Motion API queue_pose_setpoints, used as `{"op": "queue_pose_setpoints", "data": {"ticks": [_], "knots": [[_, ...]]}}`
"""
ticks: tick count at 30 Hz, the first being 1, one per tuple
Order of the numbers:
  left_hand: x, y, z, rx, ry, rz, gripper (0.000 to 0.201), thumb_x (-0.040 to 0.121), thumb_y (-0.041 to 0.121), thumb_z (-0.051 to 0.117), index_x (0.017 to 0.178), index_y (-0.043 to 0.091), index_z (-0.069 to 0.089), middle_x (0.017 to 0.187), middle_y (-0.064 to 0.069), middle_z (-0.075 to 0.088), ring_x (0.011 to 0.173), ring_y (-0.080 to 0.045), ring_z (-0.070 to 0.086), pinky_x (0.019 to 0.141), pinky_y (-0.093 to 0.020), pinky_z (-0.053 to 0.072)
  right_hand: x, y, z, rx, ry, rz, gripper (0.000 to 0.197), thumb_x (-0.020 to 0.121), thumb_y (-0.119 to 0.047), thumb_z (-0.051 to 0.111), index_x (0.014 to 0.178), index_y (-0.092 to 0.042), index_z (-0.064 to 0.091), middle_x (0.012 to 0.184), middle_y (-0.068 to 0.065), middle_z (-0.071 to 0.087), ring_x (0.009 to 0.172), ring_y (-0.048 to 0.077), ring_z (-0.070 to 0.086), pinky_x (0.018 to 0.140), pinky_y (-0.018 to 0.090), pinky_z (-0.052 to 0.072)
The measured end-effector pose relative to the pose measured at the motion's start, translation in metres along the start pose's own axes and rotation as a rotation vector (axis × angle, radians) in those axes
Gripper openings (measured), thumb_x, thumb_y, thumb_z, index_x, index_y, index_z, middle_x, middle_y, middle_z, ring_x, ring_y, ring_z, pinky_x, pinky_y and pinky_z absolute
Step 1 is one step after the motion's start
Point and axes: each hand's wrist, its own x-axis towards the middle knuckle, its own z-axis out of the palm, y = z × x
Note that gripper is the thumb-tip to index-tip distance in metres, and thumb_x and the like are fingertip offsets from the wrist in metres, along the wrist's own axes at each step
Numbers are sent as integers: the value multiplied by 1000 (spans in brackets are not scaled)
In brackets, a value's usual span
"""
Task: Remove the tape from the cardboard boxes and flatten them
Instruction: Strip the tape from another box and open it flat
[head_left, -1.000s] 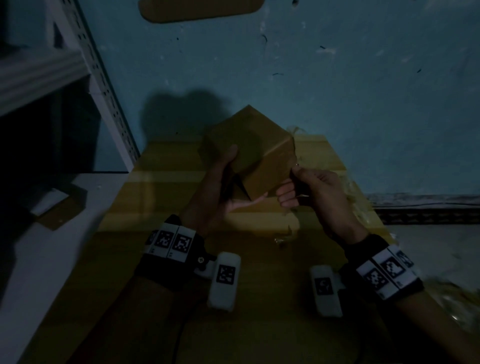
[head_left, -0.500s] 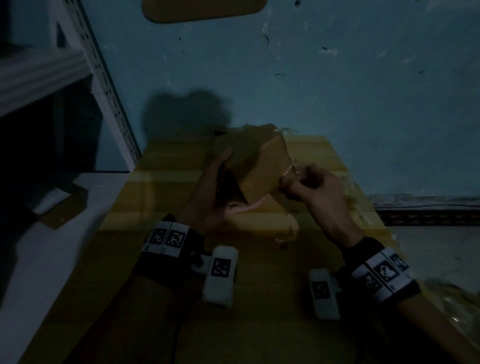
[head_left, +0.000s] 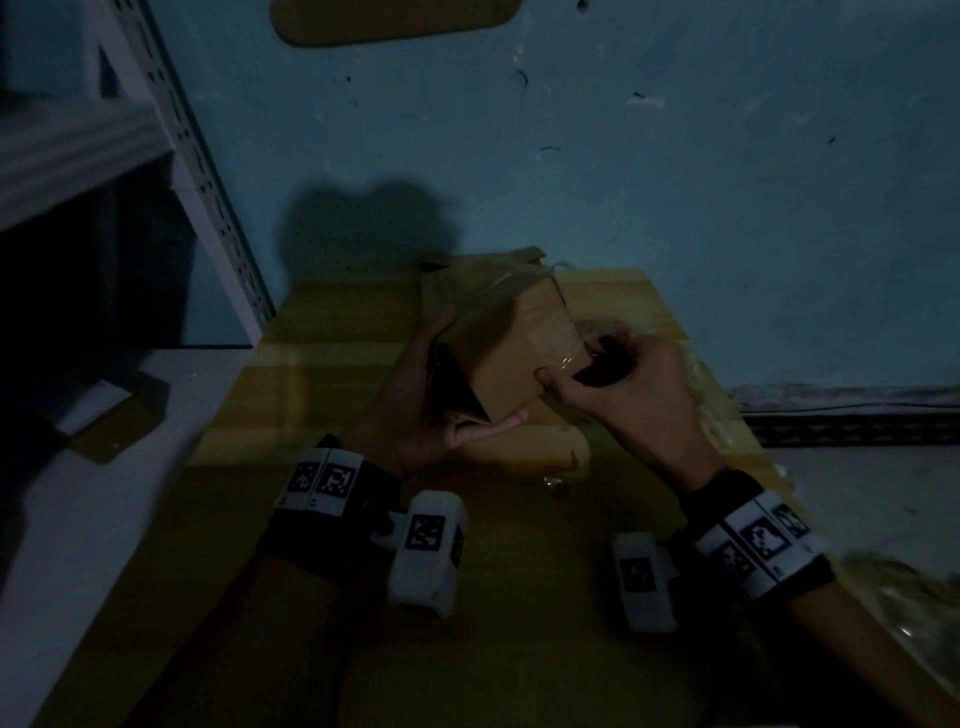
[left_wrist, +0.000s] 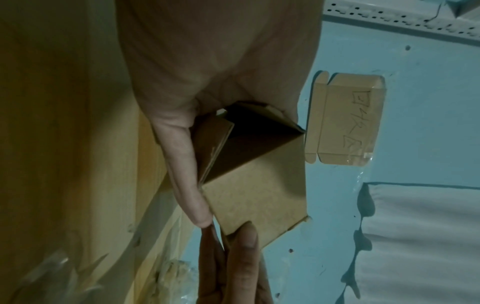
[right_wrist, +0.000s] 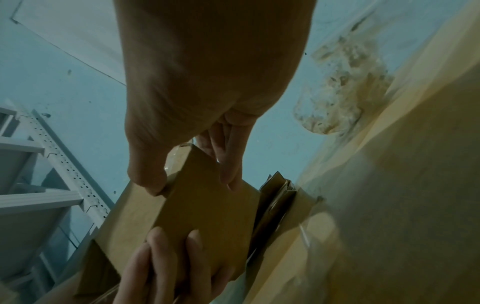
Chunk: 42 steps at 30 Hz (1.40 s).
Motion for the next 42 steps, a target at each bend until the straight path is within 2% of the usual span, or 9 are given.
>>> {"op": "queue_pose_setpoints", "data": {"ticks": [5, 8, 12, 16, 22, 28, 33, 38, 42], "knots": [[-1, -5, 2, -25, -7, -11, 38, 91, 50, 59, 114, 21, 59, 124, -21, 55, 114, -42, 56, 79, -57, 58, 1, 1, 0, -35, 1, -12, 38, 76, -31, 86, 106, -10, 73, 100, -6, 76, 89, 2, 73, 71, 25, 61], [-1, -6, 1, -26, -19, -17, 38, 91, 51, 58, 116, 22, 59, 124, -22, 54, 115, -43, 55, 81, -57, 57, 0, 2, -2, -38, -6, -24, 21, 79, -24, 85, 94, -17, 72, 90, -10, 74, 79, 0, 71, 61, 17, 53], [0, -6, 0, -18, -28, -16, 44, 92, 52, 57, 125, 22, 56, 125, -23, 55, 114, -43, 57, 81, -57, 58, -1, 3, -4, -46, -20, -36, 12, 81, -22, 81, 84, -19, 70, 77, -11, 72, 65, 2, 67, 54, 18, 49], [-2, -6, 2, 33, -24, -1, 37, 93, 52, 54, 111, 21, 61, 116, -21, 61, 109, -40, 60, 84, -54, 57, 0, 4, -6, -113, -22, -80, 15, 81, -23, 81, 80, -12, 71, 74, -6, 73, 63, 10, 69, 53, 28, 54], [-3, -8, 4, 38, -23, 5, 38, 91, 51, 56, 111, 19, 61, 119, -21, 60, 115, -41, 57, 89, -56, 52, 1, 7, -7, -162, -27, -122, 28, 79, -31, 75, 89, -6, 76, 77, -1, 76, 67, 14, 72, 57, 42, 60], [-3, -9, 5, 36, -20, 4, 41, 90, 51, 56, 113, 17, 58, 118, -20, 61, 112, -40, 58, 84, -55, 54, -1, 6, -6, -180, -37, -180, 16, 82, -21, 73, 88, -7, 76, 76, 1, 75, 66, 16, 71, 55, 38, 58], [-3, -10, 5, 45, -12, 1, 37, 92, 52, 54, 110, 20, 58, 116, -19, 61, 110, -40, 58, 79, -53, 58, 0, 6, -4, -251, -23, -238, 25, 81, -31, 65, 82, -9, 74, 67, 2, 71, 55, 18, 65, 48, 40, 52], [-2, -9, 6, 63, 6, 5, 35, 94, 51, 52, 108, 20, 59, 113, -19, 61, 107, -38, 58, 82, -53, 53, 0, 6, -3, -272, -35, -223, 15, 82, -20, 68, 81, -6, 74, 65, 2, 70, 53, 16, 63, 48, 39, 50], [-3, -9, 6, 50, 19, -3, 38, 93, 50, 54, 109, 16, 57, 117, -20, 59, 110, -40, 57, 88, -56, 51, 0, 6, -3, -235, -36, -185, 25, 80, -29, 67, 87, -6, 76, 71, 3, 74, 57, 20, 68, 49, 42, 53]]}}
